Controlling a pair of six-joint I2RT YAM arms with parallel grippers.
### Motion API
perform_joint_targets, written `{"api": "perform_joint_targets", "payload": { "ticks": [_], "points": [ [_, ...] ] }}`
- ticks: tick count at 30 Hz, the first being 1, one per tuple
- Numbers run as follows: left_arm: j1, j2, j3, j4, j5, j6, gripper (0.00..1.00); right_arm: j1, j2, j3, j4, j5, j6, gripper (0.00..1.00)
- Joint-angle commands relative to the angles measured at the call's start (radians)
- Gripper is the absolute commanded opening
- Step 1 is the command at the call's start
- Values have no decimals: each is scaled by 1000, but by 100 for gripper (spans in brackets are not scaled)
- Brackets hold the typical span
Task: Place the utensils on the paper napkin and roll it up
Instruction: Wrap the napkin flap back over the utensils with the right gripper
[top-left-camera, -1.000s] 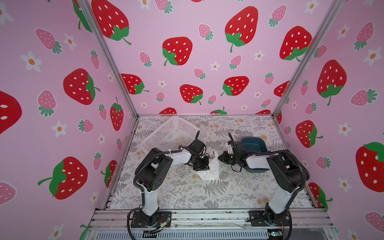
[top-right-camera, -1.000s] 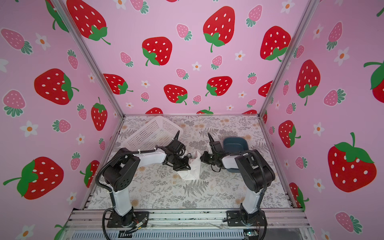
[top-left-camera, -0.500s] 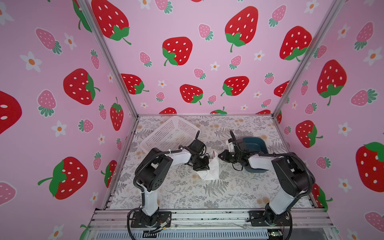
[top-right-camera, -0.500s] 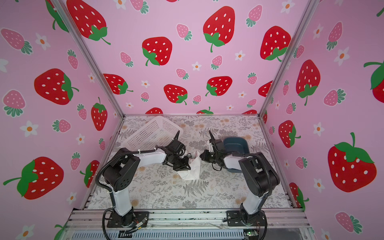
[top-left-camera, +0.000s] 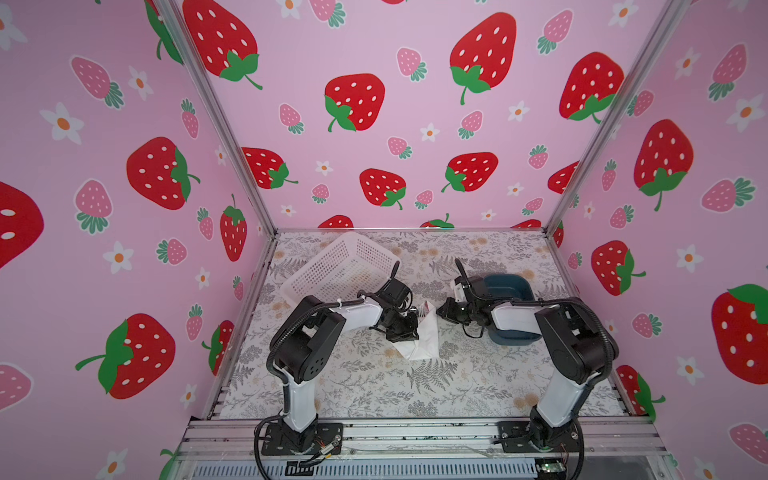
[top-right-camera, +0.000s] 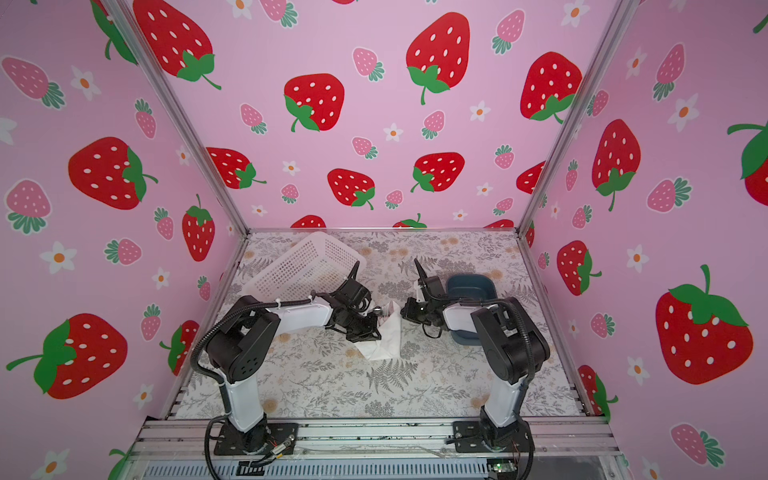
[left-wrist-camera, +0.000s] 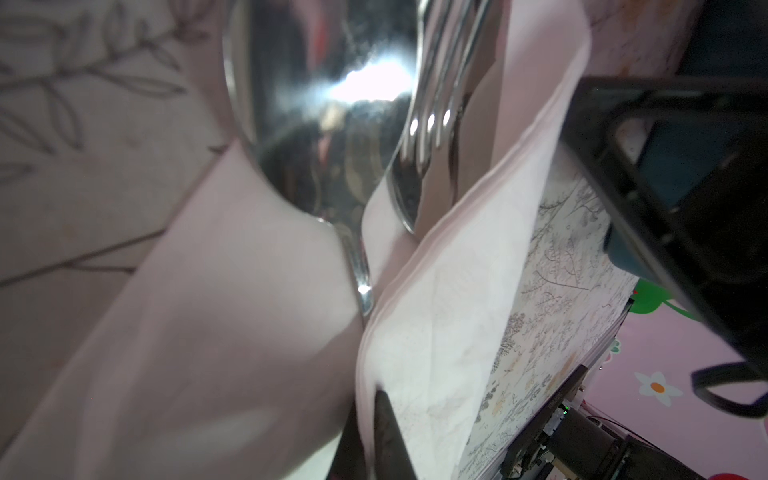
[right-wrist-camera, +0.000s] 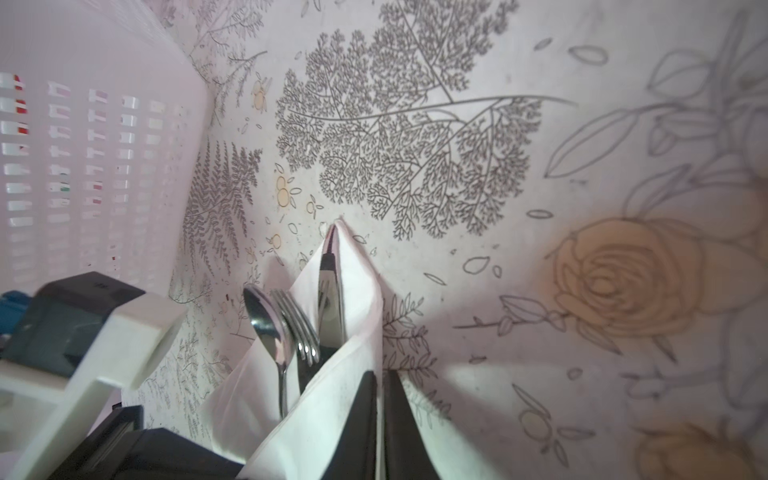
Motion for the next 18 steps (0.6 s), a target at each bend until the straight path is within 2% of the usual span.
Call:
{"api": "perform_joint_targets", "payload": {
  "ticks": [1, 5, 9, 15, 18],
  "points": [
    [-4, -9, 4, -21, 6, 1, 8, 3, -87, -24, 5, -24, -3, 10],
    [-3, -15, 11, -29, 4, 7, 8, 69, -214, -135, 14, 27, 19, 12],
    [-3, -12, 18, -36, 5, 11, 8, 105, -272, -238, 63, -9, 60, 12],
    [-3, -12, 16, -32, 6, 9, 8, 148, -239, -296, 162, -64, 100, 12],
    [-3, -12, 14, -33, 4, 11, 8, 165, -221, -306, 163, -37, 112, 12]
  ]
}}
